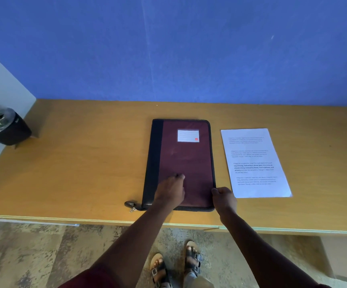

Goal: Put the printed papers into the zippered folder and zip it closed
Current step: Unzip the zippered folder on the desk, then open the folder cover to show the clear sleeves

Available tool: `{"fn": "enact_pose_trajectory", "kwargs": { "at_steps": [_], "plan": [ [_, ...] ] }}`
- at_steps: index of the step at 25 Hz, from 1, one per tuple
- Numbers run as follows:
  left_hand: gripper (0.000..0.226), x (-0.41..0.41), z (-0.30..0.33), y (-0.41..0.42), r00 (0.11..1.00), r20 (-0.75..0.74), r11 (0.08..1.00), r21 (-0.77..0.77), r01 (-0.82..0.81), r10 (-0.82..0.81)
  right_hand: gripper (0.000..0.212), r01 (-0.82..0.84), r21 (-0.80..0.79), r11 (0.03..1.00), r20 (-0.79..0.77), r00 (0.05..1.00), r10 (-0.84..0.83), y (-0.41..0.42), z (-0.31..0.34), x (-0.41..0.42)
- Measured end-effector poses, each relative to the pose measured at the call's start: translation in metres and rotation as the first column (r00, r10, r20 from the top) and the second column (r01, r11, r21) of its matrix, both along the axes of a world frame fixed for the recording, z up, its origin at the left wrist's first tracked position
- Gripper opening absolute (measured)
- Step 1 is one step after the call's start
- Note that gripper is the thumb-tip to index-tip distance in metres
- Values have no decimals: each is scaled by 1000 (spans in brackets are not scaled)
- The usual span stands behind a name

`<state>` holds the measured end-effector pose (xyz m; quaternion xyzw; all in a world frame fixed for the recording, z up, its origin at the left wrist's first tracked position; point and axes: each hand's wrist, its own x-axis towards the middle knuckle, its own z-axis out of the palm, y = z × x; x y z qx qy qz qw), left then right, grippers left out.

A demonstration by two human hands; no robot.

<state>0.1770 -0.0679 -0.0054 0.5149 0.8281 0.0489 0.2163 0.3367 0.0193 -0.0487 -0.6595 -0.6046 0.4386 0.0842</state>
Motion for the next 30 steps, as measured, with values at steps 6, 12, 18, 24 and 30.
{"fn": "enact_pose_trajectory", "kwargs": {
  "at_steps": [6,12,18,24,30],
  "plan": [
    [39,37,-11,55,996,87,1000,-22,-7,9,30,-129,-84,988,-42,991,125,42,-3,-4],
    [56,62,-19,97,991,-5,991,-13,-136,136,29,-115,-116,987,-170,981,94,77,-7,-8],
    [106,64,-36,117,978,-1,969,-140,-205,206,27,-78,-156,985,-240,970,39,101,-14,-18],
    [113,73,-33,124,971,11,955,-187,-231,237,24,-54,-226,973,-308,951,-19,105,-12,-13],
    [109,74,-14,128,976,12,964,-162,-212,217,23,-10,-243,970,-273,960,-58,112,-1,-18]
  ]
}}
